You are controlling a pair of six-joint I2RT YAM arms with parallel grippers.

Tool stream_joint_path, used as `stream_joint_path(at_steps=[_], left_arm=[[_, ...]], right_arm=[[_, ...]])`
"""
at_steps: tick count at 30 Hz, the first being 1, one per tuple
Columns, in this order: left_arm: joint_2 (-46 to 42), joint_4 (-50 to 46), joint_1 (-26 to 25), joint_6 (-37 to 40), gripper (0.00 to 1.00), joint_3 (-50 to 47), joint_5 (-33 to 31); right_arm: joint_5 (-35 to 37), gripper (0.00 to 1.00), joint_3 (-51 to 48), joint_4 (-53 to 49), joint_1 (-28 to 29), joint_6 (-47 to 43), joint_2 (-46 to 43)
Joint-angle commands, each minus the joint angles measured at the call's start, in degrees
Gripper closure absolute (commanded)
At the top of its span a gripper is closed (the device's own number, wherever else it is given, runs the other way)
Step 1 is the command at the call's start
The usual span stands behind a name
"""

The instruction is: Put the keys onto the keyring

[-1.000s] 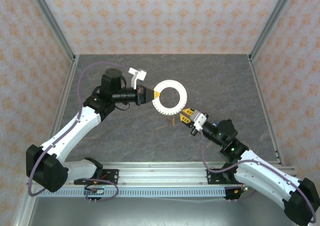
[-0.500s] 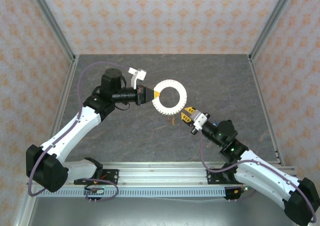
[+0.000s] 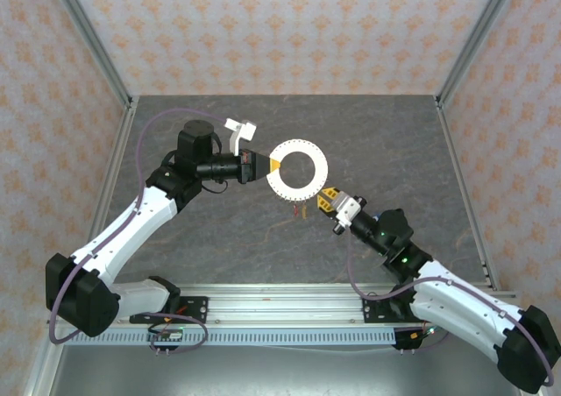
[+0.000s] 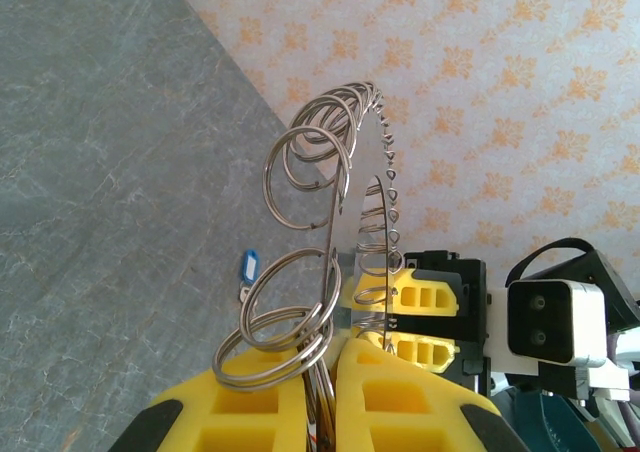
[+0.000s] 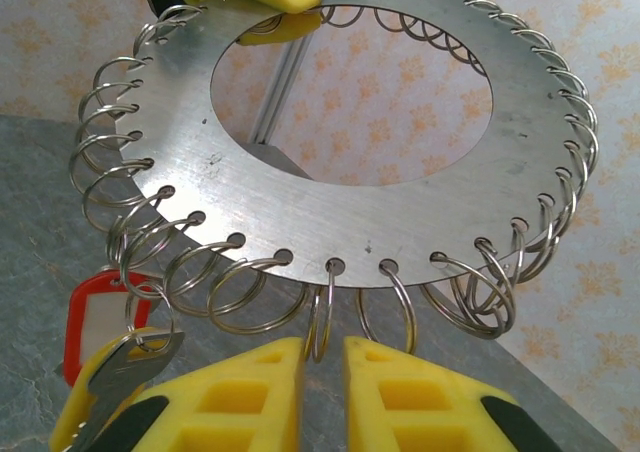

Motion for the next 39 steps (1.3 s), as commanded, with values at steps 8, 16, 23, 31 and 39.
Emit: stream_joint_path(at_steps=[8, 16, 23, 31, 39], left_arm=[[-0.8, 4.04, 0.47, -1.25, 1.0, 0.62, -0.16], [-0.71, 4.53, 0.46, -1.59, 1.0, 0.61, -0.03], [-0.96, 4.28, 0.5, -1.55, 1.0, 0.27, -0.98], [-0.9, 3.92, 0.47, -1.77, 1.0, -1.22, -3.39], [0.66, 5.95, 0.46, -4.5, 1.0, -3.25, -2.89]], right_arm=[[0.3, 0.86, -0.06, 7.18, 0.39, 1.34, 0.85], [0.47, 0.92, -0.37, 6.75, 0.41, 1.68, 0.86], [1.85, 1.0, -0.02, 4.43, 0.4, 1.43, 0.14], [2.12, 1.0, 0.96, 2.64, 0.42, 5.61, -0.79], [1.37, 1.0, 2.86, 0.11, 0.44, 8.74, 0.01]])
